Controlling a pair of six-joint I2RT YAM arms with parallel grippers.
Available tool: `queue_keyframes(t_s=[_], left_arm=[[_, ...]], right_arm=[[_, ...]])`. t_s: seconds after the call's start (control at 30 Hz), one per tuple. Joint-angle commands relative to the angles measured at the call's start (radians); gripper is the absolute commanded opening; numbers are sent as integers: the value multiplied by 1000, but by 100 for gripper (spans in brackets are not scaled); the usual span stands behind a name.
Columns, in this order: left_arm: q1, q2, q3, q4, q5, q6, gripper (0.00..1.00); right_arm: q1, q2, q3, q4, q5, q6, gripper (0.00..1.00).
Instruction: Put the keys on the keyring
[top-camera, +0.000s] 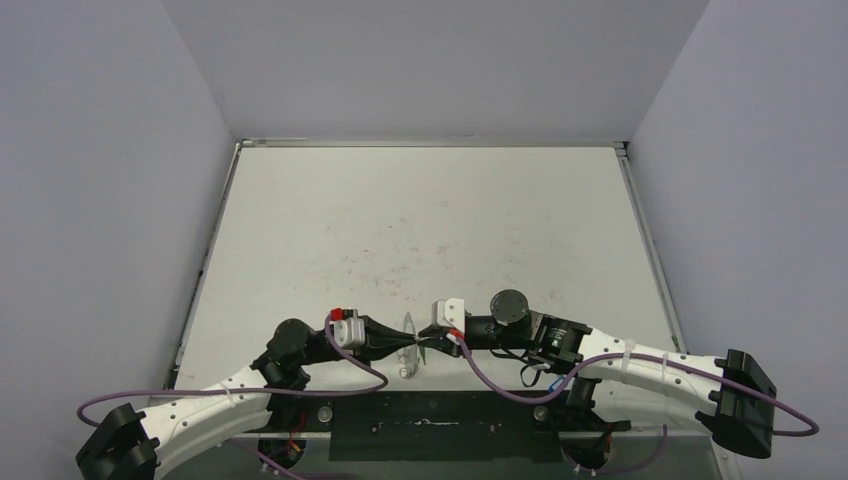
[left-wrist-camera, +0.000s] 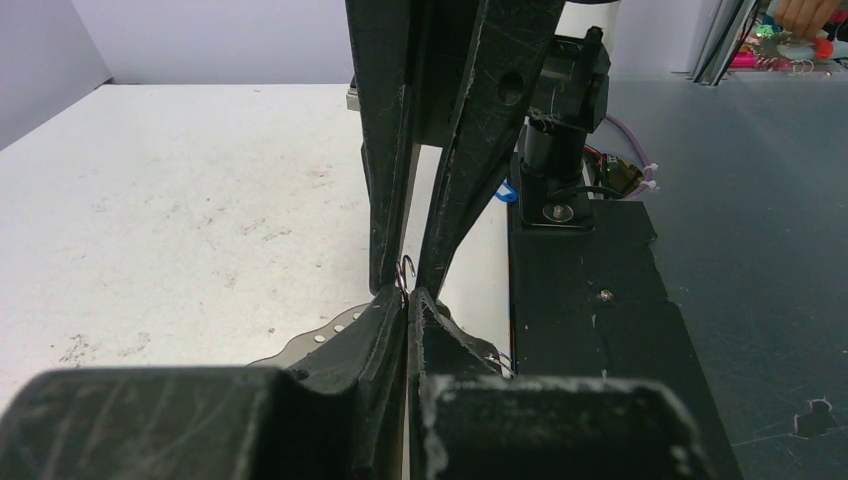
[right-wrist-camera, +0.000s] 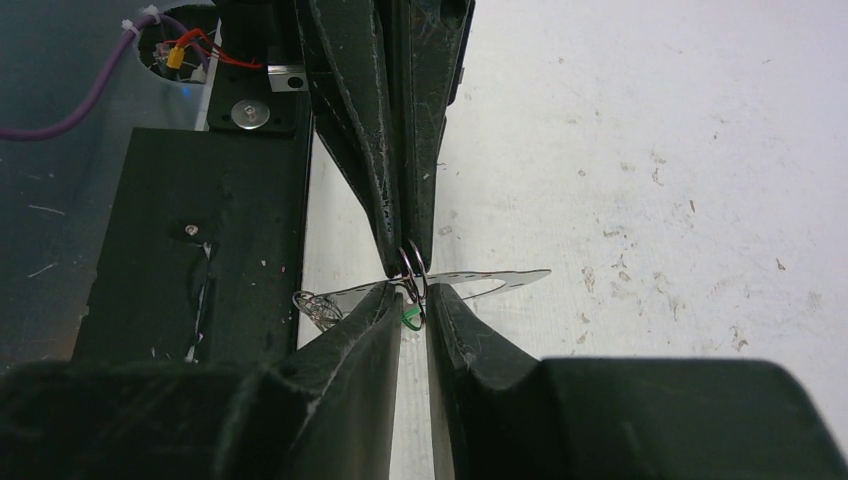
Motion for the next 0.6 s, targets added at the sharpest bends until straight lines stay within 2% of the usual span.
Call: queue_keyframes(t_s=[0.0, 0.13, 0.3, 0.43, 0.57], left_arm=[[-2, -9, 20, 39, 11, -13, 0], [-2, -9, 34, 9, 14, -4, 0], [-1, -11, 39, -7, 11, 2, 0], [-2, -25, 53, -60, 4, 20, 0], [-1, -54, 81, -152, -2, 52, 12]], right_arm=[[0, 0, 51, 53, -6, 11, 16], [1, -1, 62, 45, -6, 12, 1], [0, -15, 62, 38, -7, 16, 0], [1, -23, 86, -34, 15, 20, 0], [1, -1, 149, -150, 39, 29, 0]])
